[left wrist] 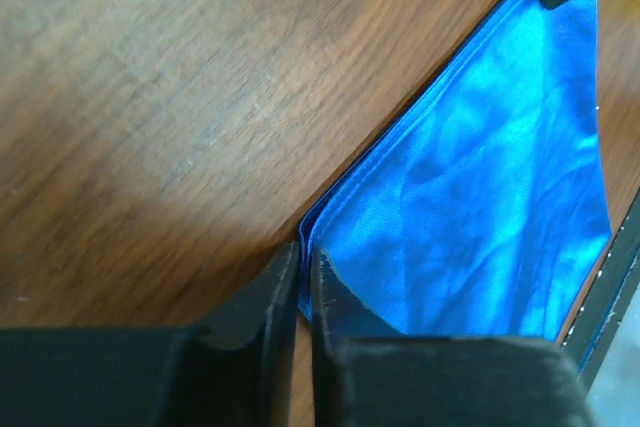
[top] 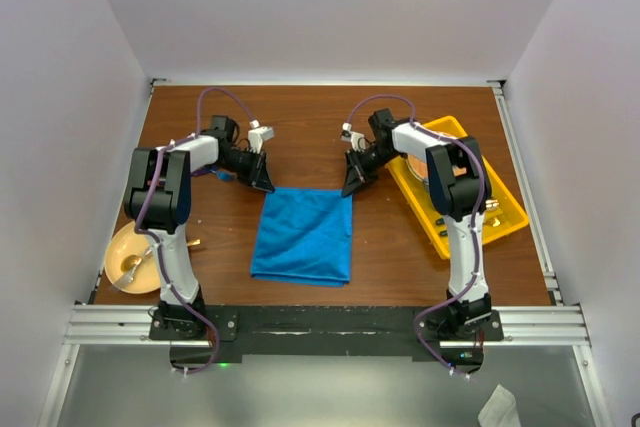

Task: Fold the napkin into a case and place the utensils inside
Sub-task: Pick up the lower triangle-folded napkin from the center of the board.

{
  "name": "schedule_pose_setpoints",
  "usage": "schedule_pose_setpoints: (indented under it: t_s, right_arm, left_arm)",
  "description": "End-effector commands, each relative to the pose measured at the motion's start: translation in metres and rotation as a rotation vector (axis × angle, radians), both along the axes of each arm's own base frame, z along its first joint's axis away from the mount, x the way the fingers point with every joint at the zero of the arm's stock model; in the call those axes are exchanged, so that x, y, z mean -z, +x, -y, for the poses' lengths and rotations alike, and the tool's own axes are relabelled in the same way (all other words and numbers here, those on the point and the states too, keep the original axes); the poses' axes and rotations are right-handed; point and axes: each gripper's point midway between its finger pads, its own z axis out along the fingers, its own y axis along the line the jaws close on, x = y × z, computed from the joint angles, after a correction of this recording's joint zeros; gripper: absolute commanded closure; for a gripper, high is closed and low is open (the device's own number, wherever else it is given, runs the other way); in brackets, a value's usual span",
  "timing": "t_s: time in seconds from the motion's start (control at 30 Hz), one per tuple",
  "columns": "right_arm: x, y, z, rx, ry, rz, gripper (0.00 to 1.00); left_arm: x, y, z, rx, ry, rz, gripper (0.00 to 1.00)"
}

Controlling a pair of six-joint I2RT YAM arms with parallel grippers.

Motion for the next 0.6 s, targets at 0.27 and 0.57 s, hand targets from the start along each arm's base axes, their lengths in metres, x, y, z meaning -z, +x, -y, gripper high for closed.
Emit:
schedule_pose_setpoints:
  t_s: [0.27,0.57]
  right_arm:
    - [-0.026,0.051,-0.016,-0.078,0.033,0.213,1.0]
    - [-0.036,0.035,-0.008,-0.219,0.013,0.334,1.0]
  left_arm:
    - [-0.011,0.031,-0.003,0.002,-0.006,0.096,1.0]
    - [-0.017,0.022,-0.007,0.066,0.003,0.156,1.0]
